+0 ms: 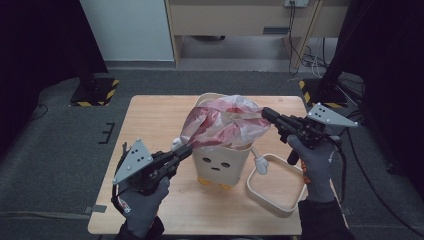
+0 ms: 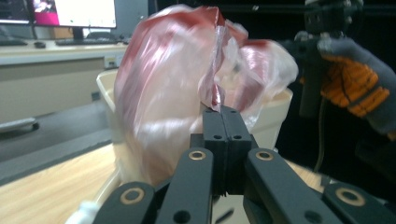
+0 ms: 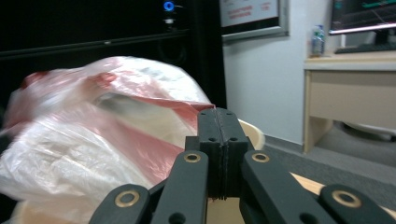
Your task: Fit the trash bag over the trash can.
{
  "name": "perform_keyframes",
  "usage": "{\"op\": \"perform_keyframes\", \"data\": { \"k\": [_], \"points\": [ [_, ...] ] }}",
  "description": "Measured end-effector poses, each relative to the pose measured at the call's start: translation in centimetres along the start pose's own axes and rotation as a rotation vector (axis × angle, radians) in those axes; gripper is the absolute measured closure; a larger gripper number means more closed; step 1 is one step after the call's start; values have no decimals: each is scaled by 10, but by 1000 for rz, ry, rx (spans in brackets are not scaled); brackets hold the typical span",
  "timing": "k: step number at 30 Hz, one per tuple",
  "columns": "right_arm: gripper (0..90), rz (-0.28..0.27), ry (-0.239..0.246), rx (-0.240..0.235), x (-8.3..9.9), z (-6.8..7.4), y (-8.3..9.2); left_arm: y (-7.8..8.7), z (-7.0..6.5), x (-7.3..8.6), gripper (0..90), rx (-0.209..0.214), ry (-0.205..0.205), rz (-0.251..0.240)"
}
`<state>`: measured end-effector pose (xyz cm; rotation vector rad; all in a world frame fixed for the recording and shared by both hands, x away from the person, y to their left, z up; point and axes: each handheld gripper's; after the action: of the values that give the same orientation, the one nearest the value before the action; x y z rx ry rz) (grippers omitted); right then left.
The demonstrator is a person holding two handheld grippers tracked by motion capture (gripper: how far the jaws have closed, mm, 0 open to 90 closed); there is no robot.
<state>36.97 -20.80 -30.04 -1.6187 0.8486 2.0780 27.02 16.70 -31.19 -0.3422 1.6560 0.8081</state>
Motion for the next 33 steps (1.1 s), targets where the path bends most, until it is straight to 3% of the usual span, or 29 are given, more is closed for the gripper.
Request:
{"op": "perform_keyframes", "data": {
  "k": [5, 11, 17, 25, 33],
  "points": [
    [895, 16, -51, 61, 6, -18, -13, -6, -1, 16, 900, 35, 18, 54],
    [888, 9, -64, 113, 10, -25, -22, -17, -9, 24, 900, 91, 25, 88],
    [891, 5, -65, 106, 8, -25, -19, -21, -22, 22, 900, 187, 42, 56],
    [885, 33, -75, 79, 8, -26, 4, -8, -30, 13, 900, 238, 48, -10],
    [875, 88, -83, 60, 18, -31, 5, -10, -31, 16, 900, 260, 52, 17]
  ]
}}
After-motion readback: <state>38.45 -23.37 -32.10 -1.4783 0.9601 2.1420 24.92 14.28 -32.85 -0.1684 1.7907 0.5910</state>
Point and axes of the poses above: each handheld gripper's, and its own axes: y roughly backward along the jaws, x roughly out of its underside, z roughly to its left, and after that the axes turned 12 degrees about z, right-handed
